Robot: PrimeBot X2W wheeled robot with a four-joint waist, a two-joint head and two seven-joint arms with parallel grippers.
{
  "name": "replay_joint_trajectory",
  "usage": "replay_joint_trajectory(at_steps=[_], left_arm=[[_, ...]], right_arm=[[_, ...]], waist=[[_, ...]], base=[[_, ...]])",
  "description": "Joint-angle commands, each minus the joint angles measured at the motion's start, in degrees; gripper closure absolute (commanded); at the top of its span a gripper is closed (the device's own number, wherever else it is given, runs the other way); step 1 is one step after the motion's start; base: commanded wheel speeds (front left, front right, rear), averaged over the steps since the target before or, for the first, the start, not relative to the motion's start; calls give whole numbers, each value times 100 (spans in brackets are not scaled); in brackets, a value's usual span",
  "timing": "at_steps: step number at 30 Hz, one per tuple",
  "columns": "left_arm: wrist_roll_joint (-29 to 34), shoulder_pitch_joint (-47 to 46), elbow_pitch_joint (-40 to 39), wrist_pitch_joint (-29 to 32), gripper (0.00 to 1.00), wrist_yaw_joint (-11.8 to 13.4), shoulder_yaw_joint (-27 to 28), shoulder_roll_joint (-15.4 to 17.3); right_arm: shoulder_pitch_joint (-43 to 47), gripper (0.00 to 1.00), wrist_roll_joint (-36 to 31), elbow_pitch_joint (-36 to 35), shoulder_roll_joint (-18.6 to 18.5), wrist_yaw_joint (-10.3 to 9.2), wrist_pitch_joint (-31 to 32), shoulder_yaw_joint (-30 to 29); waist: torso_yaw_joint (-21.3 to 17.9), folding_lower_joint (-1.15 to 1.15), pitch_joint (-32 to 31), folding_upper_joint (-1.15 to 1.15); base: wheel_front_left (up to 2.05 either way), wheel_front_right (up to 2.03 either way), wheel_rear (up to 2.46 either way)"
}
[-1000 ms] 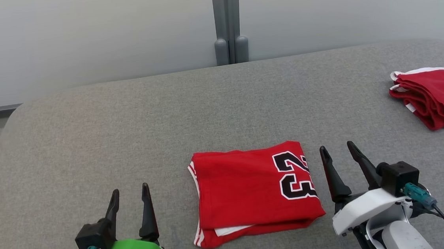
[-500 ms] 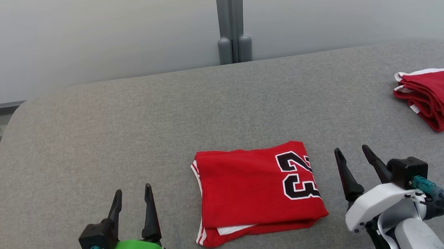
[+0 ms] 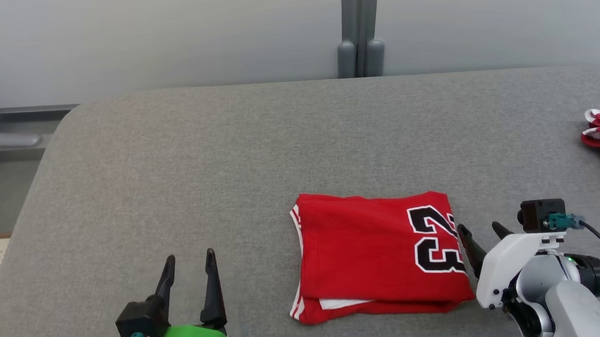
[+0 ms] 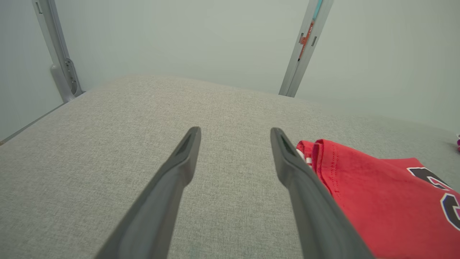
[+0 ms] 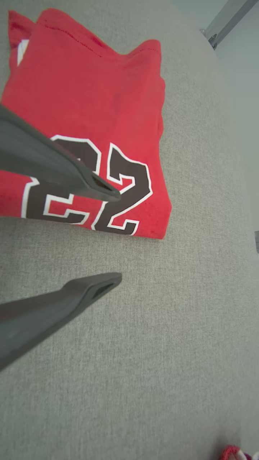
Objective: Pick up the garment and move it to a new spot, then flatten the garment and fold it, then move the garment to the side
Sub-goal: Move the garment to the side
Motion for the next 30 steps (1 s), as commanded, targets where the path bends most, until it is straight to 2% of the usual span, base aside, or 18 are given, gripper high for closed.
replay_joint_trajectory(at_steps=[1, 7, 11, 12, 13, 15, 16, 22, 30], left_arm=[[54, 3, -3, -1, 0, -14, 13, -14], [71, -64, -16, -1, 0, -31, 25, -23], [79, -107, -17, -1, 0, -37, 62, -24], [86, -115, -13, -1, 0, -37, 71, -25], [92, -118, -11, -1, 0, -38, 77, -25], [105, -118, -8, -1, 0, -40, 88, -27], [114, -123, -8, -1, 0, -45, 89, -28], [146, -139, -39, -1, 0, -50, 104, -28], [144, -279, -146, -1, 0, -74, 88, -43]], right_arm=[[-43, 0, 81, 114, -57, -1, 123, 25], [-255, 0, 459, 630, -144, -1, 441, 108], [-463, 0, 527, 1001, -162, -1, 406, 213], [-531, 4, 544, 1090, -157, -1, 354, 256], [-588, 51, 562, 1183, -155, -1, 326, 324], [-674, 77, 612, 1312, -156, -1, 251, 463], [-712, 100, 636, 1363, -167, -1, 210, 515], [-1011, 100, 735, 1471, -387, -5, -247, 741], [-1325, 100, 707, 1353, -758, -5, -708, 588]], waist=[[192, 0, 118, 0], [402, 0, 282, 0], [438, 0, 357, 0], [436, 0, 370, 0], [427, 0, 380, 0], [385, 0, 386, 0], [359, 0, 386, 0], [-25, 0, 410, 0], [-1020, 0, 683, 0]], base=[[0, 0, 0], [0, 0, 0], [0, 0, 0], [0, 0, 0], [0, 0, 0], [0, 0, 0], [0, 0, 0], [0, 0, 0], [0, 0, 0]])
